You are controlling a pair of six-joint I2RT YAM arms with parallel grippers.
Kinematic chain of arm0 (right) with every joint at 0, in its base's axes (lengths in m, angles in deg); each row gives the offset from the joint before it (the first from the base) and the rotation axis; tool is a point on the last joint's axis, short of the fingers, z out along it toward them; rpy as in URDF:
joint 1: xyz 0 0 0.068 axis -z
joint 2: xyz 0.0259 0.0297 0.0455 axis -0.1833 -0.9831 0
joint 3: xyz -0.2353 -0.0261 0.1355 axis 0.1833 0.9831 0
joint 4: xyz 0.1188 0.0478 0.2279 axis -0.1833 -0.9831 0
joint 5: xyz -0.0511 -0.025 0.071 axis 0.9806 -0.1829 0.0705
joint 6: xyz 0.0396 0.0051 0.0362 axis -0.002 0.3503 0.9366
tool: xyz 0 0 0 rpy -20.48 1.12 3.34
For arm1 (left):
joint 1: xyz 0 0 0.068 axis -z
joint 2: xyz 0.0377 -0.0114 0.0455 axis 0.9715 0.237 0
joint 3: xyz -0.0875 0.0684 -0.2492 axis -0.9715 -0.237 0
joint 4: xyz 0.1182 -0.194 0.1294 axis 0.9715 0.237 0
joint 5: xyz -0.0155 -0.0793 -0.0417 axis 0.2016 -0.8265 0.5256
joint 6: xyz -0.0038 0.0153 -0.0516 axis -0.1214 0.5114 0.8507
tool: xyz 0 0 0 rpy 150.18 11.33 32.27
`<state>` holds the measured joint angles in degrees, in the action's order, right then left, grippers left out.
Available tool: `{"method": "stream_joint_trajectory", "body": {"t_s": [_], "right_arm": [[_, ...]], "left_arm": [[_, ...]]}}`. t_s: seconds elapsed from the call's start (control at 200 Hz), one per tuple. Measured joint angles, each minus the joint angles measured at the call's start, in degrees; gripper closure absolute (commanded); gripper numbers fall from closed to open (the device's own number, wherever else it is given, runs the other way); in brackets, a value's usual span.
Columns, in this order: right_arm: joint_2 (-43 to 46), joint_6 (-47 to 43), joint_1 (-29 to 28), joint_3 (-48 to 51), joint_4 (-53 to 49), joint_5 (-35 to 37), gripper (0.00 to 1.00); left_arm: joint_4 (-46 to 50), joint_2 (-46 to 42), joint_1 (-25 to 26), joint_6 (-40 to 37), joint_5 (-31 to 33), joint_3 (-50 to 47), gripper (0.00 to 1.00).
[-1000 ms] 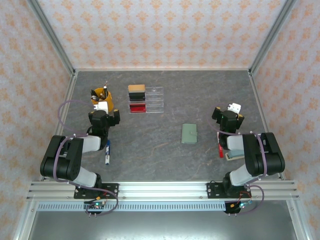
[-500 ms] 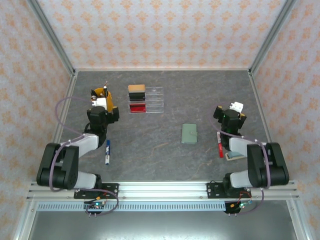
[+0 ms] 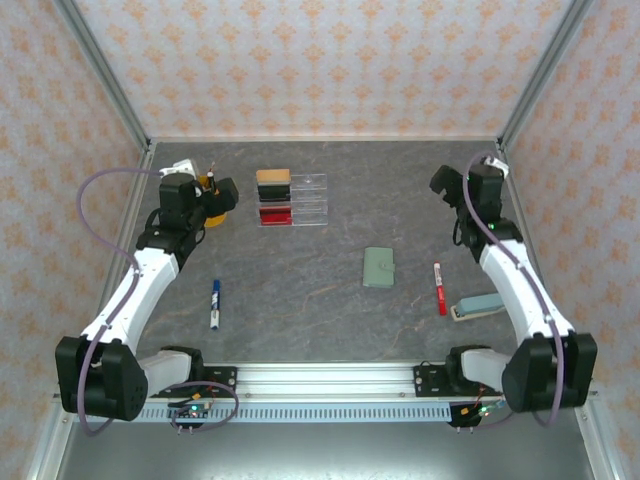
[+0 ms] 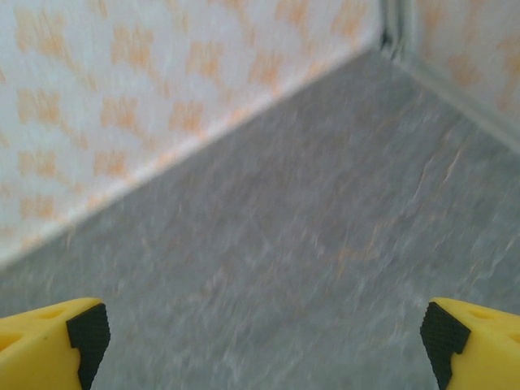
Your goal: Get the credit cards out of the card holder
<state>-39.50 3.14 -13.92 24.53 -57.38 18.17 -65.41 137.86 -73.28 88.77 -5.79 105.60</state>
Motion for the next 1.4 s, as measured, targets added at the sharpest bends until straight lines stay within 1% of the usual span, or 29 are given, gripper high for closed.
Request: {"method": "stream_joint_trajectory", "body": {"t_s": [0.065,0.145,0.25,0.415,0.566,0.651,0.721,0.811,0.996,1.116,1.171,1.266,1.401], "right_arm": [[-4.0,0.7,-0.5,-2.2,-4.6,-4.0,0.0],[-8.2,1.9,-2.6,-2.4,-9.1,-8.3,0.01],[-11.1,3.4,-6.3,-1.8,-12.7,-12.5,0.09],[-13.2,6.5,-11.0,0.7,-14.1,-17.2,0.21],[-15.6,8.7,-14.1,2.6,-15.4,-17.6,0.31],[-17.3,9.1,-15.7,2.9,-16.3,-17.6,0.32],[-18.3,9.2,-17.0,3.1,-16.7,-17.5,0.37],[-19.4,9.6,-18.2,3.4,-16.9,-17.6,0.4],[-22.3,9.7,-20.3,3.3,-16.7,-18.1,0.42],[-25.0,10.1,-23.2,0.3,-16.4,-18.3,0.43],[-26.9,10.5,-25.0,-1.7,-15.9,-18.7,0.45],[-30.5,11.1,-27.8,-5.3,-14.3,-19.7,0.46],[-32.6,11.9,-29.3,-8.1,-12.4,-20.7,0.46]], "left_arm": [[2.1,0.1,0.0,1.7,-2.3,0.4,0.0],[4.0,0.6,0.4,3.4,-4.4,0.7,0.0],[5.5,1.5,1.4,4.9,-6.3,0.8,0.0],[6.1,3.5,3.4,7.6,-9.4,0.8,0.0],[6.3,7.2,6.2,10.8,-13.2,1.1,0.0],[6.6,9.6,8.4,12.5,-14.8,1.6,0.0],[6.6,10.9,10.3,14.0,-15.6,1.6,0.0],[5.9,11.8,13.0,15.7,-16.2,1.4,0.0],[3.5,12.4,18.4,17.9,-16.7,-0.1,0.0],[1.5,14.4,20.3,19.6,-17.9,-0.4,0.0],[0.8,15.7,21.1,20.3,-18.2,-0.7,0.02],[-0.4,18.2,22.6,21.9,-19.1,-1.2,0.05],[-2.6,21.6,24.6,24.5,-21.0,-1.2,0.15]]}}
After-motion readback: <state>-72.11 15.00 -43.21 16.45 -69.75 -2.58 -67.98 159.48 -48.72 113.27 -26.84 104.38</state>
